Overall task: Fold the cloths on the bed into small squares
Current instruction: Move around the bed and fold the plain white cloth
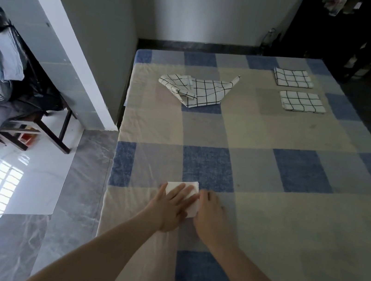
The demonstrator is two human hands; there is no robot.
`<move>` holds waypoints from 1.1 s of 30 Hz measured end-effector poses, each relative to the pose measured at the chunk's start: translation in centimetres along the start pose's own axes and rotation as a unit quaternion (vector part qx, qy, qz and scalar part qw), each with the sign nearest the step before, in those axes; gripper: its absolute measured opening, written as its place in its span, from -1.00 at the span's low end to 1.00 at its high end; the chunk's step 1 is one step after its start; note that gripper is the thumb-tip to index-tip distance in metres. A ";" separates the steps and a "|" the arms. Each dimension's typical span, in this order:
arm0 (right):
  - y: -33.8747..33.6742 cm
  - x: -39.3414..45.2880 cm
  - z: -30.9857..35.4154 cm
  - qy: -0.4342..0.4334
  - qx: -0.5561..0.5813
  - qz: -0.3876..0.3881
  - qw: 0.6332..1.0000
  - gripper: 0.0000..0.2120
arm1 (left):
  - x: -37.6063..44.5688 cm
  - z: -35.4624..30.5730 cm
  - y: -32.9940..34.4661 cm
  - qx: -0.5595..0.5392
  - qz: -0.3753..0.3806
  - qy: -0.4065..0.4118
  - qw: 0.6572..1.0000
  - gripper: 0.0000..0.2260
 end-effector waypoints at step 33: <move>0.8 4.8 -1.6 0.254 0.262 0.118 0.924 -0.82 | 0.0 1.1 -0.5 -0.095 -0.115 -0.051 0.988 -0.30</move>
Point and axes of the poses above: each hand's wrist, its own x-axis towards the middle knuckle, its own y-axis out of the palm, z = x × y, the point moved 2 cm from there along x, towards the middle knuckle, and after that the axes turned 1 degree about y, right-handed, at the moved point
